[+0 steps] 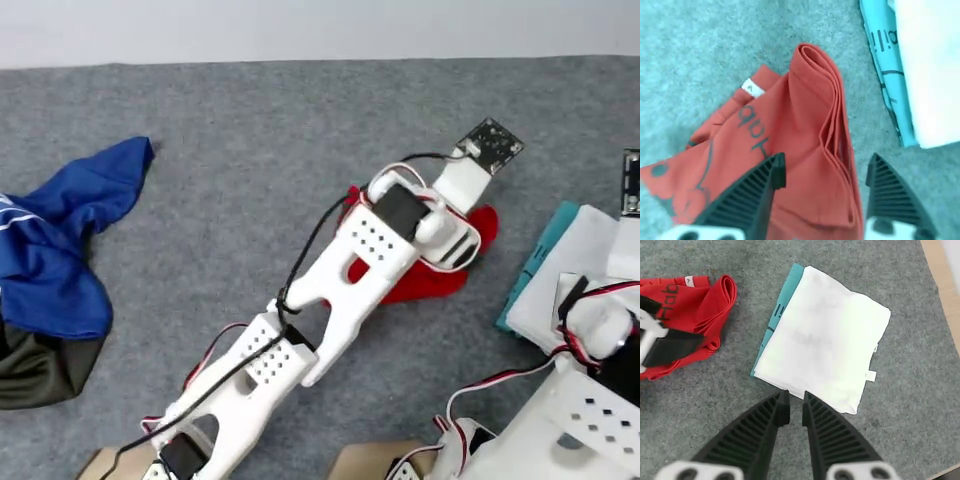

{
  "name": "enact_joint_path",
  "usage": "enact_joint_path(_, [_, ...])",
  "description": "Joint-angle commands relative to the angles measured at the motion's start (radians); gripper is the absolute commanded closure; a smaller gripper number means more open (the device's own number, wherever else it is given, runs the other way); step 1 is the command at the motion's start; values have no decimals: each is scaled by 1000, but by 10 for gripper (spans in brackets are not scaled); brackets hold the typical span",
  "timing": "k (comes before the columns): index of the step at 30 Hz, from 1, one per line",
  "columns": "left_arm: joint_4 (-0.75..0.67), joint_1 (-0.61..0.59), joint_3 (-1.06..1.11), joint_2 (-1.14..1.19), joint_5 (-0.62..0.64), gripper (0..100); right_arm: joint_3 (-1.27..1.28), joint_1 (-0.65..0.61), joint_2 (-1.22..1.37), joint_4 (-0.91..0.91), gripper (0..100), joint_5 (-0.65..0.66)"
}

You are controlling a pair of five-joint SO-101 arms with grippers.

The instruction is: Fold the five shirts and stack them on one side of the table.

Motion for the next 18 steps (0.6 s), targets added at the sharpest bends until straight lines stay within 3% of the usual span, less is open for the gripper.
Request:
enact_joint_path(1, [46, -77, -101, -26, -17, 739, -6, 8, -10, 21, 940, 6])
enact_joint_path(7, [46, -241, -79, -155, -18, 740, 29, 7, 21, -18, 938, 0])
enact_joint_path(11, [46, -336, -7, -273, -18, 807, 31, 7, 82, -73, 937, -43])
enact_joint_path(14, [46, -384, 139, -364, -20, 884, 31, -31, 136, -81, 937, -94])
enact_joint_path(18, [44, -404, 421, -463, -68, 932, 31, -176, 160, -82, 940, -144])
